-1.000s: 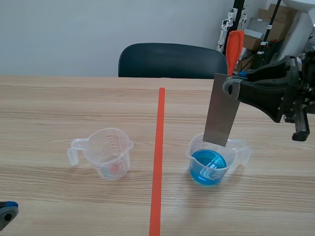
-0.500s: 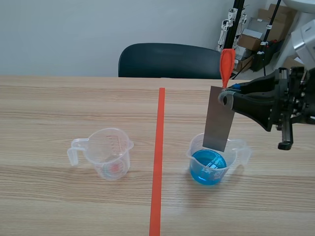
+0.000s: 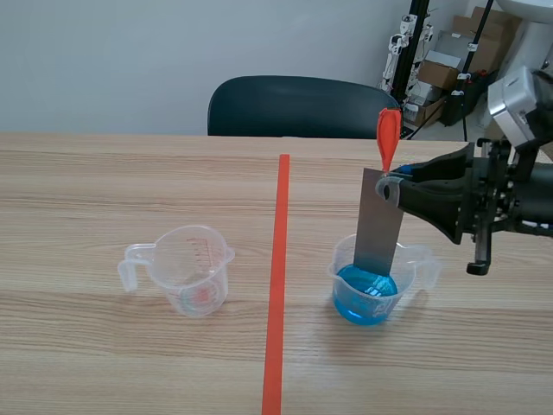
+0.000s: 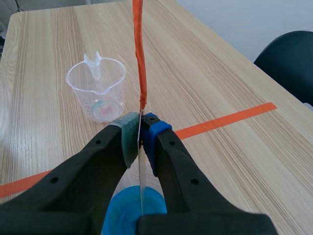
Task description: Do the redox reaction experiment. lower the plate into the blue solution
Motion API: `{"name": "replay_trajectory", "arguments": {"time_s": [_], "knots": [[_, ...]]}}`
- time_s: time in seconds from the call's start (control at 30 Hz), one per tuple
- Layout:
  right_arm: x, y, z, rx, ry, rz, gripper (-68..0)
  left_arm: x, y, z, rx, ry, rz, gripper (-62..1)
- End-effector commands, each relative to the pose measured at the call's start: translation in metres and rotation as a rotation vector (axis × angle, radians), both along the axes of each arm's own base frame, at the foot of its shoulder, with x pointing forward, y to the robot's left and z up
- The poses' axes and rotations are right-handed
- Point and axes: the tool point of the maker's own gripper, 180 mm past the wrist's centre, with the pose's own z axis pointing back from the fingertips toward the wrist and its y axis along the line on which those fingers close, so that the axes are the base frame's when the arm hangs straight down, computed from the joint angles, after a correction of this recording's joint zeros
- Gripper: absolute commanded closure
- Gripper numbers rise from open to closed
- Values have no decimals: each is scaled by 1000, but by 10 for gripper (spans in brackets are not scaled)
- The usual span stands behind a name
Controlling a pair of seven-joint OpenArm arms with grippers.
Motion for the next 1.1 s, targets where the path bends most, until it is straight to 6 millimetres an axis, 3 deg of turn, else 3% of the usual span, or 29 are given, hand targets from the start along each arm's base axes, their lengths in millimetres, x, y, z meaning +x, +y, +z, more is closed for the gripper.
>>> {"name": "replay_trajectory", "arguments": {"time_s": [0.0, 0.03, 0.1, 0.23, 0.3, 0.6, 1.07], "knots": [[5, 1, 10, 28, -27, -2, -6, 2, 1, 13, -35, -57, -10, -34], [5, 2, 9, 26, -26, -1, -6, 2, 0, 14, -36, -61, -12, -59], [5, 3, 7, 23, -26, 0, -6, 4, -1, 17, -40, -72, -15, -173], [3, 7, 1, 19, -18, 7, -6, 8, -4, 24, -52, -100, -22, -535], [0, 9, -3, 15, -13, 19, -6, 10, -5, 29, -59, -118, -24, -623], [-2, 8, -9, 26, -4, 19, -6, 25, -7, 34, -84, -147, -38, -623], [-11, -1, -24, -1, -45, 17, -6, 23, -10, 33, -160, -62, -78, -623]]}}
